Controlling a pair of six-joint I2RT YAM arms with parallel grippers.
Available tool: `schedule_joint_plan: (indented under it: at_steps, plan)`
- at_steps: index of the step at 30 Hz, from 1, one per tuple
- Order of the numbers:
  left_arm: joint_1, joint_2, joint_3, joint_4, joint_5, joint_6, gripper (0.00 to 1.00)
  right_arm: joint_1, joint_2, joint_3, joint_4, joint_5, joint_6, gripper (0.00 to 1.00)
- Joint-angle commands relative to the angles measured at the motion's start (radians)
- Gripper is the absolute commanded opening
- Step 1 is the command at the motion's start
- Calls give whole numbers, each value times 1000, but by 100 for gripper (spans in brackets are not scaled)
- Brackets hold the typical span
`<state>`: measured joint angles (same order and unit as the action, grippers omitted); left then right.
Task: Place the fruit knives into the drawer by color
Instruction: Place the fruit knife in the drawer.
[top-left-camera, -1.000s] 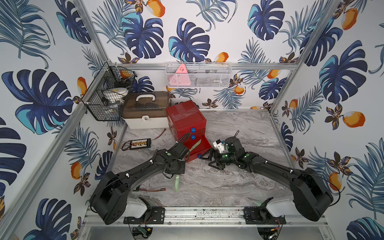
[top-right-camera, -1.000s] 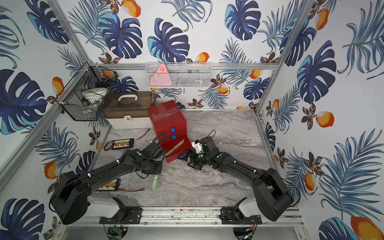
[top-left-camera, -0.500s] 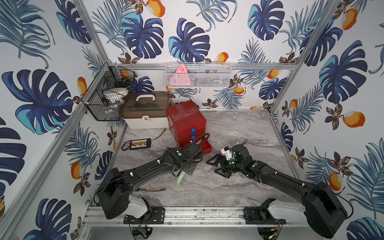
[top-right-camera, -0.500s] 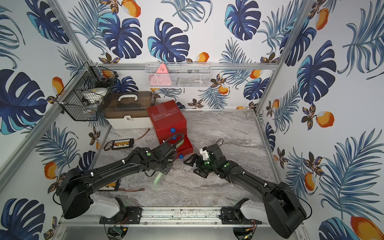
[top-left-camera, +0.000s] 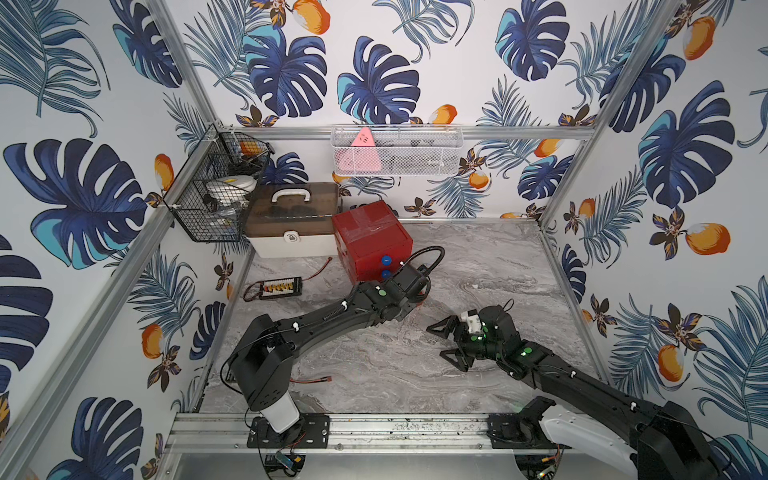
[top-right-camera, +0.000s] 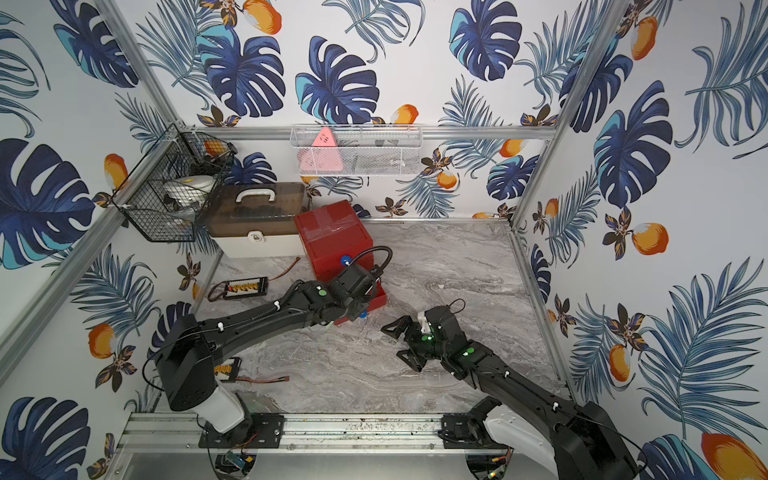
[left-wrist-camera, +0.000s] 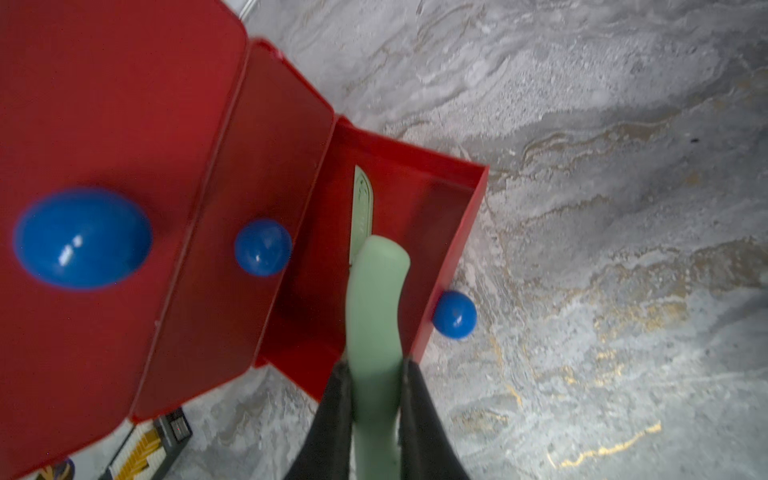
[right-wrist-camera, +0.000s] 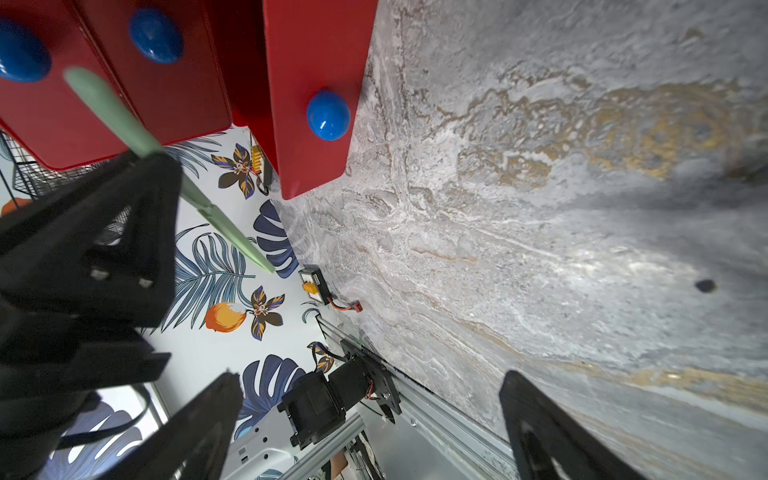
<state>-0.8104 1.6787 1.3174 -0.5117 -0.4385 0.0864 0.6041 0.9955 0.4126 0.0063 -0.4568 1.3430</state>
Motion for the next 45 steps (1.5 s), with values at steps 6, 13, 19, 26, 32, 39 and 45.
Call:
schedule_joint_plan:
  at_steps: [6,13,19,26,32,39,45]
  plan:
    - [0,140,88,166,-58,154,15,-4,23,18,3,5,5,100]
    - [16,215,114,244,-77,239,15,-24,12,6,-1,-14,10,100]
    - [71,238,133,233,-54,235,15,-76,18,5,-8,-65,-9,100]
    - [74,228,120,184,-27,230,73,-130,66,24,19,-110,-28,100]
    - [74,179,140,122,-19,131,87,-144,183,60,105,-131,-39,98]
    - [63,105,259,18,6,-24,87,-147,382,101,304,-115,5,12]
    - [128,167,507,-82,-11,-125,81,-148,609,210,424,-153,-11,0]
